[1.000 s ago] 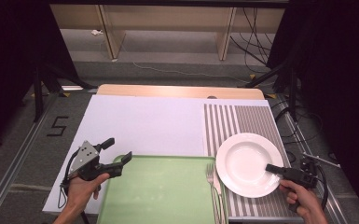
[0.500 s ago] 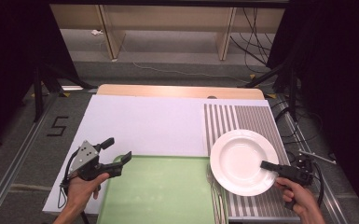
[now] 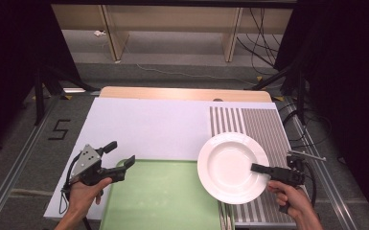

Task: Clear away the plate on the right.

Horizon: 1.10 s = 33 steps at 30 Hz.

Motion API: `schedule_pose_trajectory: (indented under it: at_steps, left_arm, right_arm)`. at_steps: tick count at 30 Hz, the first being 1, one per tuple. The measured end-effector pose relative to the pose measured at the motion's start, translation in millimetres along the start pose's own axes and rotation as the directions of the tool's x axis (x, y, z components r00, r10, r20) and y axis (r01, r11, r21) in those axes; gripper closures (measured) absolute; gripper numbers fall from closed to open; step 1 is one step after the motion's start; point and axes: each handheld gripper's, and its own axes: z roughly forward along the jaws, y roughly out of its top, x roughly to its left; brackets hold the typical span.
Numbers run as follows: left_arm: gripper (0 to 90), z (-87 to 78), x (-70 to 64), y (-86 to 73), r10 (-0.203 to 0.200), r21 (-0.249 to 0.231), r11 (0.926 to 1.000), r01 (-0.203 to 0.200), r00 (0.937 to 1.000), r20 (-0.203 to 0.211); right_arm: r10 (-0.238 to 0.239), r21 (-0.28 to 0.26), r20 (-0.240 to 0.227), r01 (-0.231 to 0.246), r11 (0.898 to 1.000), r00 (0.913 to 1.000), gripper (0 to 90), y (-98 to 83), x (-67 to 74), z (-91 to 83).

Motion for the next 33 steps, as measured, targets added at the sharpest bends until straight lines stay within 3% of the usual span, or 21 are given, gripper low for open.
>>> schedule_pose_trajectory:
  at_steps: [8,10,17,22,25,27,29,33]
  left_arm:
    - [17.2,0.0,0.1,0.0,0.000,0.000,1.0000,0.000,1.0000,-0.001]
    - [17.2,0.0,0.4,-0.1,-0.002,-0.001,1.0000,0.002,1.0000,-0.002]
    - [17.2,-0.2,-0.1,-0.1,-0.002,-0.003,1.0000,0.002,1.0000,-0.002]
    - [17.1,-0.5,0.5,-0.1,-0.004,-0.006,1.0000,0.004,1.0000,-0.004]
    - [17.1,-0.6,0.4,0.2,-0.005,-0.009,0.9999,0.005,1.0000,-0.004]
    - [17.1,-0.7,0.4,0.1,-0.005,-0.008,1.0000,0.005,1.0000,-0.004]
    - [17.1,-0.8,0.4,0.3,-0.006,-0.010,0.9999,0.006,1.0000,-0.004]
    - [17.1,-0.6,0.5,0.2,-0.007,-0.014,0.9999,0.007,1.0000,-0.001]
  right_arm:
    - [-0.057,0.062,-0.046,0.059,0.996,0.9974,83.2,-5.9,20.2,23.2]
    - [-0.064,0.071,-0.039,0.067,0.995,0.9972,83.2,-7.4,24.3,29.5]
    - [-0.108,0.123,-0.066,0.116,0.986,0.9919,83.2,-13.6,39.8,50.6]
    - [-0.141,0.171,-0.080,0.153,0.973,0.9867,83.1,-19.4,53.0,66.8]
    - [-0.137,0.203,-0.091,0.153,0.967,0.9864,83.1,-23.6,60.7,77.2]
    - [-0.148,0.223,-0.108,0.169,0.960,0.9831,83.1,-26.3,64.3,83.4]
    - [-0.114,0.275,-0.101,0.138,0.951,0.9883,83.1,-28.6,71.2,87.2]
    - [-0.139,0.306,-0.109,0.167,0.937,0.9842,83.1,-33.8,77.7,98.6]
